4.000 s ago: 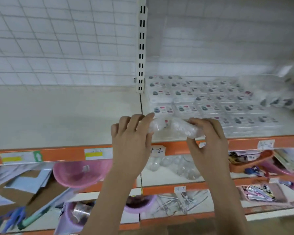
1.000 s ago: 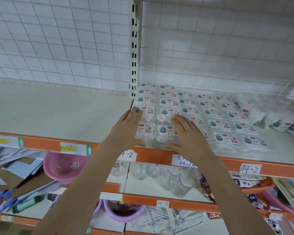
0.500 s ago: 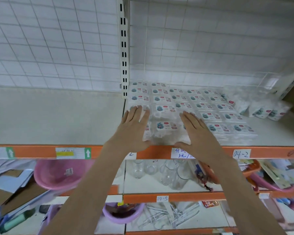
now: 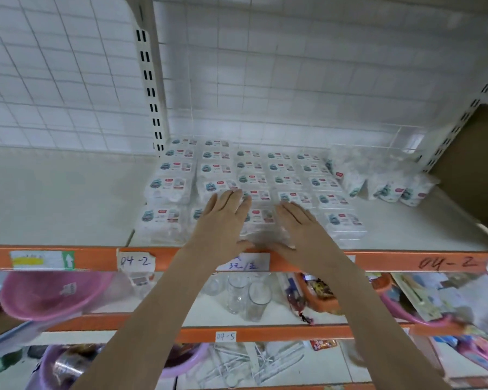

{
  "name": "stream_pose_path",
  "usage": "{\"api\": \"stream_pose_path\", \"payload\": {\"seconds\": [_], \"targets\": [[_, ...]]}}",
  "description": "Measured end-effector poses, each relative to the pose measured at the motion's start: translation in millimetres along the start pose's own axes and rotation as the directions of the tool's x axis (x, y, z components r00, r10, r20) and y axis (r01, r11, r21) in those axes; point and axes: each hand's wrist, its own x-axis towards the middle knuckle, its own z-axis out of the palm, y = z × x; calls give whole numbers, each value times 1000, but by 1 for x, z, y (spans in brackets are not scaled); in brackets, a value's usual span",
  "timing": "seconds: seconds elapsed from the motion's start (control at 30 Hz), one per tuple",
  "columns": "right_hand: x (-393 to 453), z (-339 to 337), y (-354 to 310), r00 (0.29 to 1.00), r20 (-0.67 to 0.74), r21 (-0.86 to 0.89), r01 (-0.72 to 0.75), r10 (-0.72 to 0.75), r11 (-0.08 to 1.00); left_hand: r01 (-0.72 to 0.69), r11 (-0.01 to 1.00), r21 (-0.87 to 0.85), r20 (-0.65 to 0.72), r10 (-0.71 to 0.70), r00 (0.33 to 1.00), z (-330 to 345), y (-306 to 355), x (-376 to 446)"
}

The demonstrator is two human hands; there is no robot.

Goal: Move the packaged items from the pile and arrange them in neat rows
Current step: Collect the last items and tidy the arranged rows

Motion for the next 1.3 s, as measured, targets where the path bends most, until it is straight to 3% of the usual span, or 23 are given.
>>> {"api": "stream_pose_path", "payload": {"seconds": [0.17, 0.37, 0.53, 0.8, 1.0, 1.3], "targets": [[-20, -14, 39, 999, -16, -43, 44, -45, 998, 152, 988, 6, -11, -152, 988, -6, 1, -4], [-12, -6, 35, 991, 36, -56, 129, -127, 990, 199, 979, -47, -23, -200, 979, 4, 7, -1], [-3, 2, 29, 990, 26, -53, 138, -136, 989, 152, 988, -11, -21, -152, 988, -1, 5, 0], [-9, -9, 42, 989, -11, -38, 144, -145, 989, 192, 968, 162, 25, -199, 980, -12, 15, 0], [-16, -11, 66, 993, 49, -124, 114, -109, 986, 47, 990, 134, 44, -54, 998, 0, 47, 13], [-8, -10, 74, 988, 71, -112, 142, -135, 983, 102, 986, 129, 25, -106, 994, 10, 56, 21]]}}
